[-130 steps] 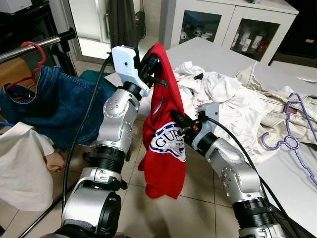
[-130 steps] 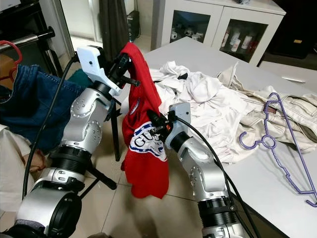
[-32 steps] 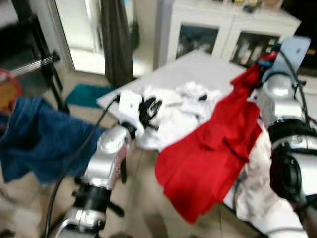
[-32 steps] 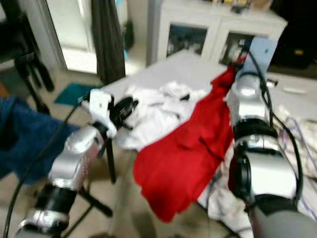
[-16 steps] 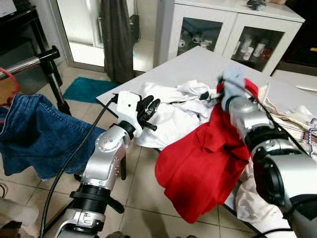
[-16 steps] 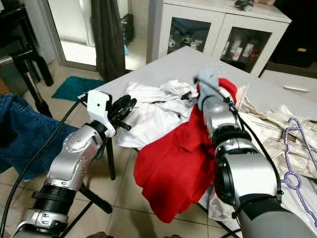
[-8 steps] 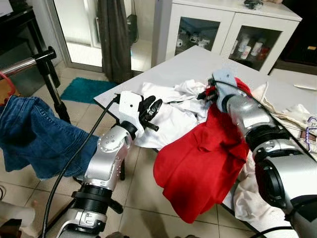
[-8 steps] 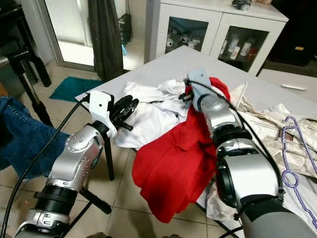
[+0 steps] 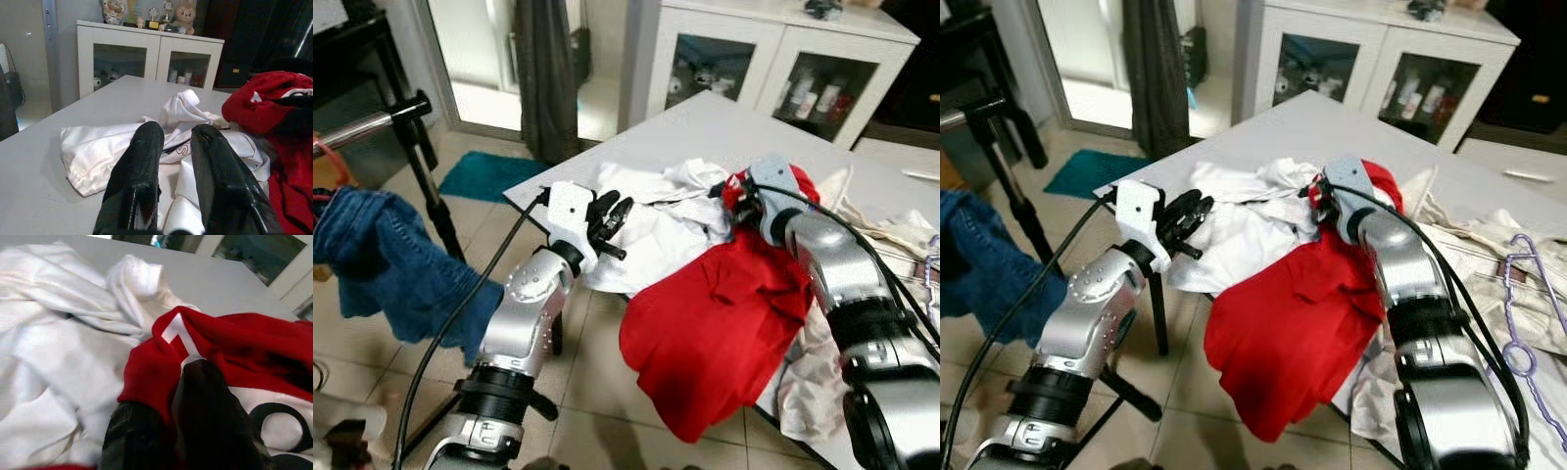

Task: Hang hanger

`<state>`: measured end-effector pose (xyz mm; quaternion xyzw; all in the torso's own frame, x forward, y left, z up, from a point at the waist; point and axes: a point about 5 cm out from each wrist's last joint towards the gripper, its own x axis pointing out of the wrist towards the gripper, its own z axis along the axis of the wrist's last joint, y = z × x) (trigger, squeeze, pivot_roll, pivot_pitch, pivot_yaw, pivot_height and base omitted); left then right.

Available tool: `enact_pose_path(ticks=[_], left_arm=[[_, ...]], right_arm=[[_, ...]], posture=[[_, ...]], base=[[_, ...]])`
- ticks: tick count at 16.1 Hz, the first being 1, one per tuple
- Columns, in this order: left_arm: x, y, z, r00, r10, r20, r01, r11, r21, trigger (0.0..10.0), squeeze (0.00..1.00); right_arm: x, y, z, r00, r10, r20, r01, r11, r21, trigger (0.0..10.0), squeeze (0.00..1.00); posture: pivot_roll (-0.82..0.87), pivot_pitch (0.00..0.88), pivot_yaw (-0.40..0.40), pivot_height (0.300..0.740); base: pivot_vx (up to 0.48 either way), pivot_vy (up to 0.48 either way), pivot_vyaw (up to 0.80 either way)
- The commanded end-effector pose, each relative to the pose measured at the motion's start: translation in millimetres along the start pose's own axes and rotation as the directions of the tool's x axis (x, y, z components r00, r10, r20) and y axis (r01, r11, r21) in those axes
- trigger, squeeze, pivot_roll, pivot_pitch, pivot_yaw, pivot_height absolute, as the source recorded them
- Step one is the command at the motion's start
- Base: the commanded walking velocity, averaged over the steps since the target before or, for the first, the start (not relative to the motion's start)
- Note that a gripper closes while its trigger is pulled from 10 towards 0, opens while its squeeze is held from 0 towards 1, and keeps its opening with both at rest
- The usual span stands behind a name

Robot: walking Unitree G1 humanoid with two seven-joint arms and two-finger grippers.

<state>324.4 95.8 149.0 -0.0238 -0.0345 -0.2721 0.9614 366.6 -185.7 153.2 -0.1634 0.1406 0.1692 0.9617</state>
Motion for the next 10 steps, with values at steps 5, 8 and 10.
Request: enact_pose_path(ticks=[5, 8, 10], left_arm=[[-1.0, -3.4, -2.0, 1.000, -0.009, -0.009, 0.009, 1.000, 0.004, 10.0, 0.00], [-5.5, -3.0, -4.5, 1.000, -0.004, -0.016, 0.004, 1.000, 0.004, 10.0, 0.00], [-7.5, -3.3, -5.4, 1.000, -0.001, -0.019, 0.001, 1.000, 0.002, 10.0, 0.00]], right_arm=[[-33.9, 6.2, 1.6, 0.993, 0.115, -0.014, -0.116, 0.993, -0.026, 10.0, 0.00], [-59.5, -7.6, 12.9, 0.990, 0.124, 0.063, -0.124, 0.992, -0.006, 10.0, 0.00], [-72.9, -15.1, 22.6, 0.988, 0.076, 0.135, -0.079, 0.997, 0.013, 10.0, 0.00]], posture=[[0.01, 0.000, -0.066, 0.740], [0.01, 0.000, -0.066, 0.740], [0.01, 0.000, -0.062, 0.740]], base=[[0.000, 0.000, 0.00], [0.000, 0.000, 0.00], [0.000, 0.000, 0.00]])
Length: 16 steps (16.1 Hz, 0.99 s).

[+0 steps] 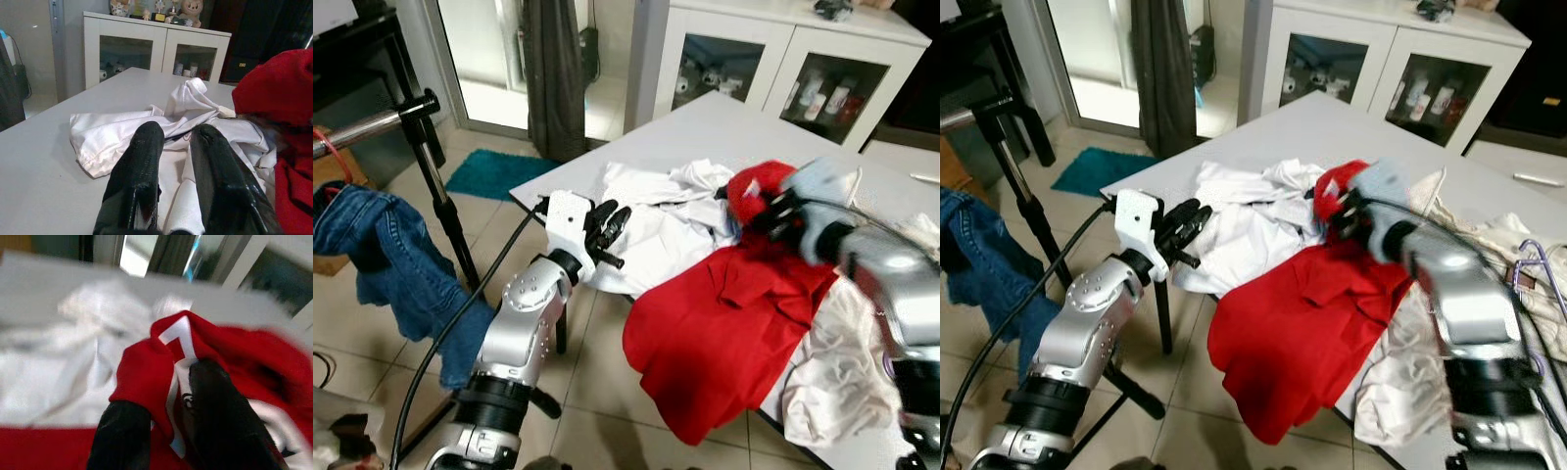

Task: Hang hanger

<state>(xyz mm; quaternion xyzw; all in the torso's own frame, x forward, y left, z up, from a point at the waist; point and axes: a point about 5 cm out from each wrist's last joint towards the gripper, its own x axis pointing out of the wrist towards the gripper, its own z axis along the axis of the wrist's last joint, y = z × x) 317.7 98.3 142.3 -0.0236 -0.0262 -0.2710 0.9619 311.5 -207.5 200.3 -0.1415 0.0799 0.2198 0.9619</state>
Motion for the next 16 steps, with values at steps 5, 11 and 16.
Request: enact_pose_path(ticks=[5, 11, 16], left_arm=[[2.1, -6.2, 0.3, 1.000, -0.022, -0.008, 0.022, 1.000, 0.004, 10.0, 0.00], [-0.8, -2.8, 0.9, 1.000, -0.006, -0.007, 0.006, 1.000, 0.009, 10.0, 0.00], [0.7, -1.4, 2.7, 1.000, -0.003, -0.003, 0.004, 1.000, 0.018, 10.0, 0.00]], right_arm=[[-1.8, 10.4, -4.7, 1.000, -0.016, -0.008, 0.016, 1.000, -0.024, 10.0, 0.62], [-3.9, 23.0, -10.8, 0.981, 0.166, -0.103, -0.178, 0.977, -0.120, 10.0, 1.00], [-5.8, 5.5, -3.0, 0.963, 0.174, -0.207, -0.240, 0.900, -0.364, 10.0, 0.75]], posture=[[-0.02, 0.000, -0.050, 0.740], [0.00, 0.000, -0.060, 0.740], [0.01, 0.000, -0.065, 0.740]], base=[[0.000, 0.000, 0.00], [0.000, 0.000, 0.00], [0.000, 0.000, 0.00]])
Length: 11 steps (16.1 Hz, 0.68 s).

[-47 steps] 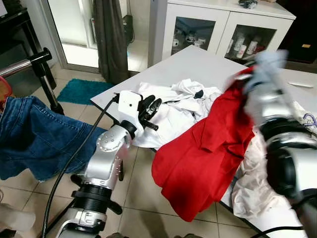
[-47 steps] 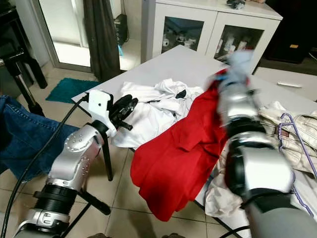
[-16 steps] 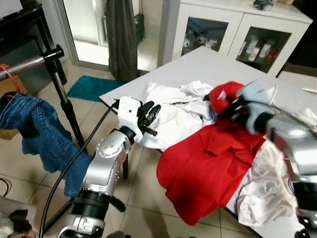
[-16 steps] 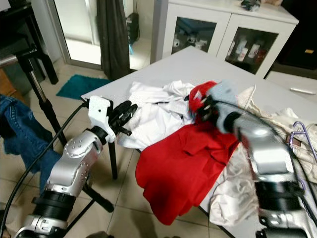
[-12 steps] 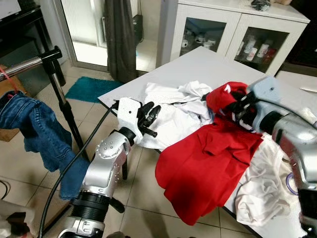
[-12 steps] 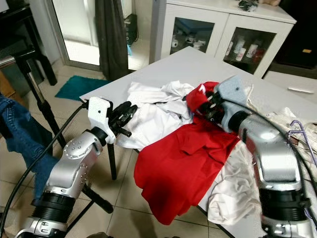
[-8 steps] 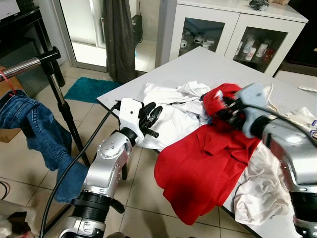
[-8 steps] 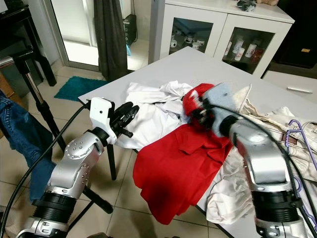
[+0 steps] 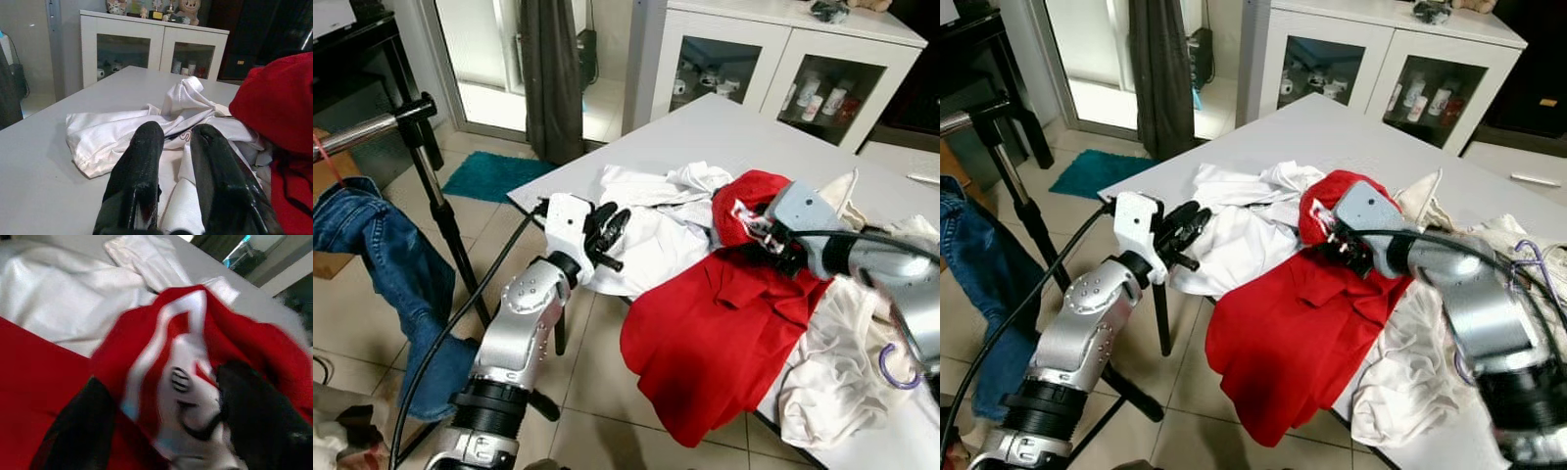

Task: Hang hanger

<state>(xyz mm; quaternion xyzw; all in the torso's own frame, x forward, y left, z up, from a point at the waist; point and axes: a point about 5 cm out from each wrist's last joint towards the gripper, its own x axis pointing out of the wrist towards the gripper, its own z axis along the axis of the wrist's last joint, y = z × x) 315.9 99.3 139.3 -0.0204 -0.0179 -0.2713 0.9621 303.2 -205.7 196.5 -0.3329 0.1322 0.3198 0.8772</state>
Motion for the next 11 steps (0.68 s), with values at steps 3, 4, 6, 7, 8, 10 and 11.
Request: enact_pose_path(ticks=[3, 4, 6, 7, 8, 10, 11], left_arm=[[3.3, -1.4, 5.6, 1.000, -0.005, 0.016, 0.005, 1.000, 0.025, 10.0, 0.00], [3.6, -1.2, 5.8, 1.000, -0.007, 0.016, 0.006, 0.999, 0.033, 10.0, 0.00], [3.7, -1.1, 6.0, 1.000, -0.005, 0.018, 0.005, 0.999, 0.033, 10.0, 0.00], [3.7, -1.1, 6.0, 1.000, -0.005, 0.018, 0.005, 0.999, 0.032, 10.0, 0.00], [3.4, -1.0, 6.1, 1.000, -0.004, 0.018, 0.003, 0.999, 0.032, 10.0, 0.00], [2.0, -1.0, 5.3, 1.000, -0.004, 0.015, 0.003, 1.000, 0.031, 10.0, 0.00], [1.5, -1.0, 4.9, 1.000, -0.005, 0.013, 0.005, 1.000, 0.031, 10.0, 0.00]], right_arm=[[-6.7, -18.5, 10.8, 1.000, 0.012, -0.020, -0.015, 0.986, -0.166, 10.0, 0.00], [-11.5, -24.5, 14.4, 0.999, 0.045, -0.028, -0.050, 0.975, -0.218, 10.0, 0.00], [-17.7, -25.4, 16.9, 0.994, 0.110, -0.022, -0.112, 0.969, -0.221, 10.0, 0.00], [-19.5, -24.9, 17.3, 0.991, 0.133, -0.015, -0.133, 0.968, -0.213, 10.0, 0.00], [-27.4, -19.6, 16.3, 0.975, 0.223, -0.002, -0.219, 0.955, -0.197, 10.0, 0.00], [-39.8, -8.6, 9.3, 0.933, 0.360, 0.026, -0.350, 0.920, -0.178, 10.0, 0.00], [-42.5, -5.1, 7.9, 0.919, 0.389, 0.069, -0.376, 0.915, -0.148, 10.0, 0.00]], posture=[[0.01, 0.000, -0.067, 0.740], [0.01, 0.000, -0.068, 0.740], [0.01, 0.000, -0.069, 0.740], [0.01, 0.000, -0.069, 0.740], [0.01, 0.000, -0.069, 0.740], [0.01, 0.000, -0.065, 0.740], [0.01, 0.000, -0.063, 0.740]], base=[[0.000, 0.000, 0.00], [0.000, 0.000, 0.00], [0.000, 0.000, 0.00], [0.000, 0.000, 0.00], [0.000, 0.000, 0.00], [0.000, 0.000, 0.00], [0.000, 0.000, 0.00]])
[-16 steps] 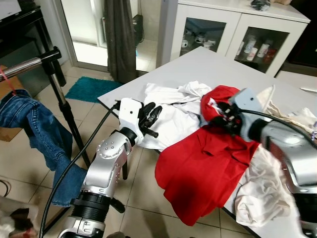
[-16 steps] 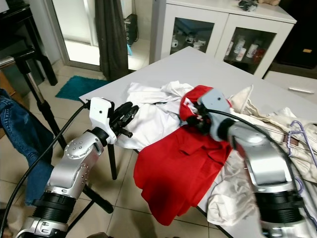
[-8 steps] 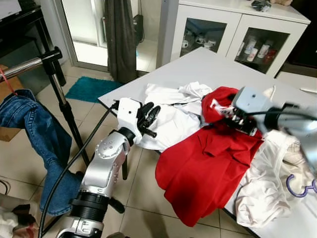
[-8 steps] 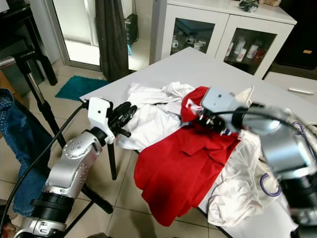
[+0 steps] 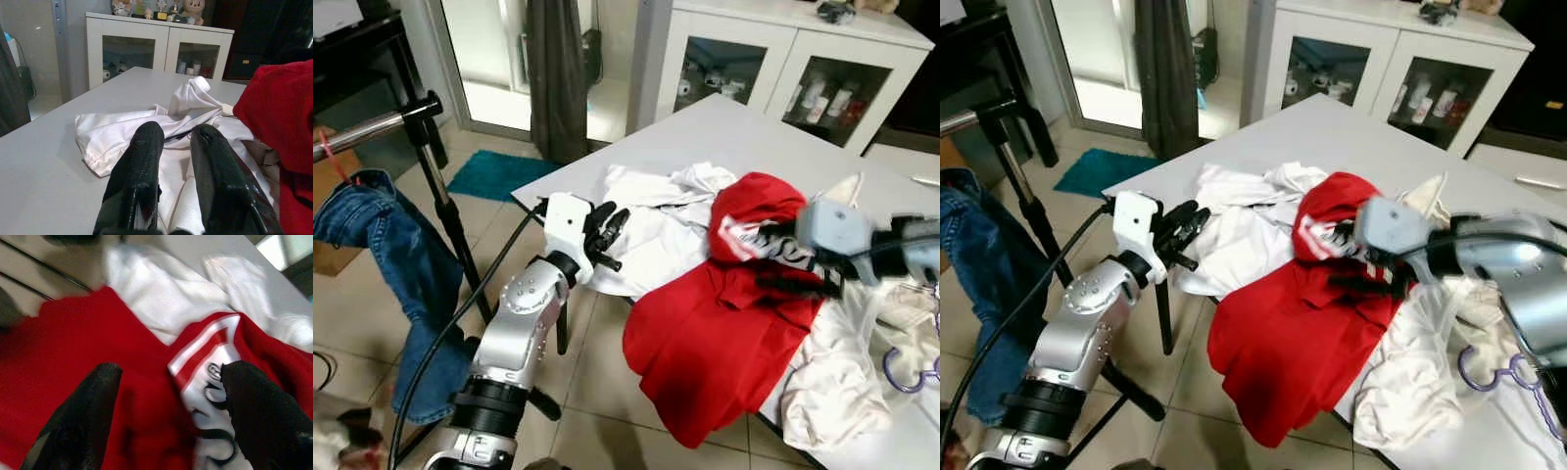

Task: Hang hanger

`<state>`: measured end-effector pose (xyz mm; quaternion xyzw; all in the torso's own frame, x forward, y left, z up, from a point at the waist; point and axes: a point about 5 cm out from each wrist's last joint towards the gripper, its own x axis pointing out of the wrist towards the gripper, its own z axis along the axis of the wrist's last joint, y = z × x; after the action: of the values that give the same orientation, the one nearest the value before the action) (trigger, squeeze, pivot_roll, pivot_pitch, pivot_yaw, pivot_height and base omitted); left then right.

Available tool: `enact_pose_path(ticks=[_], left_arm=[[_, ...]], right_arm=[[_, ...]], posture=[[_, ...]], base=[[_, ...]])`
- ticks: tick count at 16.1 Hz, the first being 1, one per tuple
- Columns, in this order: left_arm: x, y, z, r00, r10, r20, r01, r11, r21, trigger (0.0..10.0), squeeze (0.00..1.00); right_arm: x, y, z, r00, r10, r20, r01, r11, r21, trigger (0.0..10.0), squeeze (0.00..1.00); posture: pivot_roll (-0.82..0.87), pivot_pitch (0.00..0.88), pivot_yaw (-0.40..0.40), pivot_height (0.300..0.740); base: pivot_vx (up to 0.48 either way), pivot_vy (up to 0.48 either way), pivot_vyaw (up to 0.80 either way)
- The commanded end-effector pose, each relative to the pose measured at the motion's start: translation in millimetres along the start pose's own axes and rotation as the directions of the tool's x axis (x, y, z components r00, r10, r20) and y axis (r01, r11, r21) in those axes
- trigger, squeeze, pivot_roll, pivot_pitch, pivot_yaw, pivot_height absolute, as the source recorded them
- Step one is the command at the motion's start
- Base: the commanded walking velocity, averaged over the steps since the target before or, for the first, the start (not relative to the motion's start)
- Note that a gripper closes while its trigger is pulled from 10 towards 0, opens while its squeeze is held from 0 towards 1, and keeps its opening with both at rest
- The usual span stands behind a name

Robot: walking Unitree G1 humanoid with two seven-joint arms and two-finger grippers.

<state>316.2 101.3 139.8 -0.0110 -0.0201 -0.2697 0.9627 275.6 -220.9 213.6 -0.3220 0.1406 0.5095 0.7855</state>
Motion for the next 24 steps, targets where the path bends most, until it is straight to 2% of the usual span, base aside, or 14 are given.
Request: enact_pose_path(ticks=[1, 5, 7, 9, 11, 12, 13, 14, 15, 16, 17, 21, 22, 24], left_arm=[[2.2, -2.8, 4.2, 1.000, -0.009, 0.012, 0.009, 1.000, 0.012, 10.0, 0.00], [2.5, -3.4, 4.5, 1.000, -0.016, 0.010, 0.016, 1.000, 0.013, 10.0, 0.00], [2.1, -2.0, 4.1, 1.000, -0.014, 0.008, 0.014, 1.000, 0.009, 10.0, 0.00], [2.8, -2.3, 4.1, 1.000, -0.013, 0.008, 0.013, 1.000, 0.002, 10.0, 0.00], [3.3, -3.9, 3.6, 1.000, -0.014, 0.008, 0.014, 1.000, -0.004, 10.0, 0.00], [3.2, -4.2, 3.5, 1.000, -0.013, 0.009, 0.013, 1.000, -0.007, 10.0, 0.00], [3.0, -4.7, 3.3, 1.000, -0.012, 0.009, 0.012, 1.000, -0.012, 10.0, 0.00], [2.4, -5.8, 2.0, 1.000, -0.008, 0.008, 0.008, 1.000, -0.020, 10.0, 0.00], [2.3, -6.1, 1.6, 1.000, -0.006, 0.007, 0.006, 1.000, -0.023, 10.0, 0.00], [2.1, -6.2, 1.2, 1.000, -0.003, 0.007, 0.003, 1.000, -0.026, 10.0, 0.00], [1.7, -6.8, 0.1, 1.000, 0.008, 0.007, -0.008, 0.999, -0.036, 10.0, 0.00], [0.8, -7.0, -1.3, 0.999, 0.043, 0.013, -0.042, 0.996, -0.074, 10.0, 0.00], [0.1, -6.2, -1.4, 0.998, 0.059, 0.016, -0.057, 0.995, -0.085, 10.0, 0.00], [-1.4, 1.3, -1.2, 0.993, 0.117, 0.020, -0.114, 0.987, -0.112, 10.0, 0.00]], right_arm=[[-5.8, -3.9, 9.0, 0.992, -0.035, 0.119, 0.028, 0.998, 0.054, 10.0, 0.00], [5.3, -2.0, 9.0, 0.937, -0.175, 0.304, 0.105, 0.967, 0.234, 10.0, 0.00], [17.8, 0.5, 9.2, 0.871, -0.313, 0.379, 0.177, 0.919, 0.353, 10.0, 0.00], [28.7, -2.5, 9.0, 0.813, -0.433, 0.388, 0.242, 0.859, 0.451, 10.0, 0.00], [32.6, -11.1, 6.1, 0.722, -0.584, 0.371, 0.305, 0.750, 0.587, 10.0, 0.00], [32.9, -12.5, 5.2, 0.699, -0.615, 0.364, 0.317, 0.723, 0.613, 10.0, 0.00], [33.1, -12.7, 6.4, 0.673, -0.644, 0.363, 0.335, 0.703, 0.627, 8.9, 0.00], [32.5, -11.7, 10.4, 0.633, -0.678, 0.374, 0.349, 0.680, 0.644, 2.7, 0.00], [32.1, -11.8, 10.8, 0.621, -0.691, 0.369, 0.358, 0.669, 0.651, 0.3, 0.00], [32.1, -11.7, 10.8, 0.612, -0.701, 0.366, 0.362, 0.660, 0.658, 0.0, 0.00], [33.2, -8.7, 11.7, 0.573, -0.740, 0.352, 0.389, 0.623, 0.679, 0.0, 0.00], [42.2, 9.2, 22.9, 0.516, -0.786, 0.340, 0.457, 0.588, 0.668, 0.0, 0.00], [45.4, 15.2, 24.7, 0.516, -0.787, 0.336, 0.469, 0.589, 0.659, 0.0, 0.00], [48.8, 25.3, 21.0, 0.499, -0.811, 0.304, 0.497, 0.556, 0.666, 0.0, 0.00]], posture=[[0.01, 0.000, -0.059, 0.740], [0.00, 0.000, -0.050, 0.740], [0.00, 0.000, -0.044, 0.740], [0.00, 0.000, -0.042, 0.740], [0.00, 0.000, -0.042, 0.740], [0.00, 0.000, -0.042, 0.740], [0.00, 0.000, -0.044, 0.740], [0.00, 0.000, -0.048, 0.740], [0.00, 0.000, -0.048, 0.740], [0.00, 0.000, -0.050, 0.740], [0.00, 0.000, -0.053, 0.740], [0.00, 0.000, -0.053, 0.740], [0.00, 0.000, -0.053, 0.740], [-0.02, 0.000, -0.049, 0.740]], base=[[0.000, 0.000, 0.00], [0.000, 0.000, 0.00], [0.000, 0.000, 0.00], [0.000, 0.000, 0.00], [0.000, 0.000, 0.00], [0.000, 0.000, 0.00], [0.000, 0.000, 0.00], [0.000, 0.000, 0.00], [0.000, 0.000, 0.00], [0.000, 0.000, 0.00], [0.000, 0.000, 0.00], [0.000, 0.000, 0.00], [0.000, 0.000, 0.00], [0.000, 0.000, 0.00]])
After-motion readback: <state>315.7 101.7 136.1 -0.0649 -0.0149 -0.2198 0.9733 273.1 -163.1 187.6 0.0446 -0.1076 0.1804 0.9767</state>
